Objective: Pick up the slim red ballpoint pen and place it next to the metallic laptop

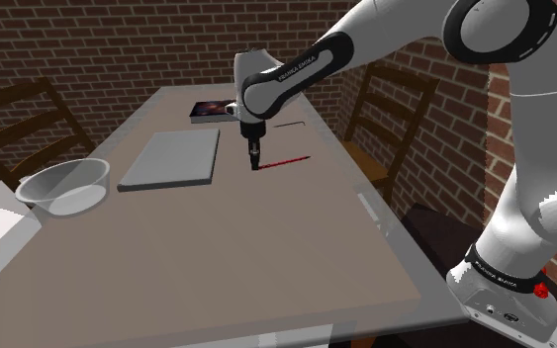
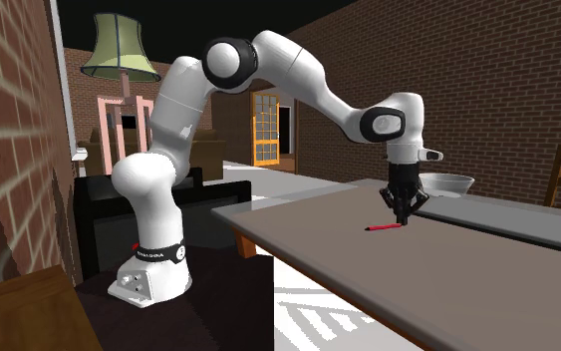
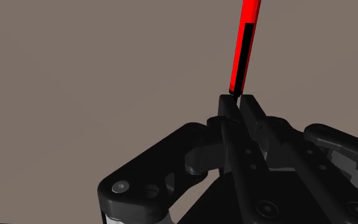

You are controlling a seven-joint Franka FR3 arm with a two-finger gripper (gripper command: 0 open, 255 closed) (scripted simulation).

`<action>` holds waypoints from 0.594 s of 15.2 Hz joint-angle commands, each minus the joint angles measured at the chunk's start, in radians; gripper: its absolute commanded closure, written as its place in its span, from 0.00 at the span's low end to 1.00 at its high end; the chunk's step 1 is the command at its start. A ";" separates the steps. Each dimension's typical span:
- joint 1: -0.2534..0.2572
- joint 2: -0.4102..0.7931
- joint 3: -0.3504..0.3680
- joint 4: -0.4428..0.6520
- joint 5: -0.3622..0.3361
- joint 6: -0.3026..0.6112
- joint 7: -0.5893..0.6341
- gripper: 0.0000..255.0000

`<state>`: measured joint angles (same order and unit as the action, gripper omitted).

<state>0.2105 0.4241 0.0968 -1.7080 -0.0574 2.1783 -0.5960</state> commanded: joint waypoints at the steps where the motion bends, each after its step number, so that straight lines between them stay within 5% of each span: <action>1: 0.000 0.003 0.000 -0.003 0.000 0.007 0.000 1.00; 7: 0.000 0.003 0.000 -0.003 0.000 0.007 0.000 1.00; 8: 0.000 0.003 0.000 -0.003 0.000 0.007 0.000 0.00; 9: 0.000 0.003 0.000 -0.003 0.000 0.007 0.000 0.00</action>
<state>0.2105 0.4268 0.0966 -1.7113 -0.0578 2.1851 -0.5959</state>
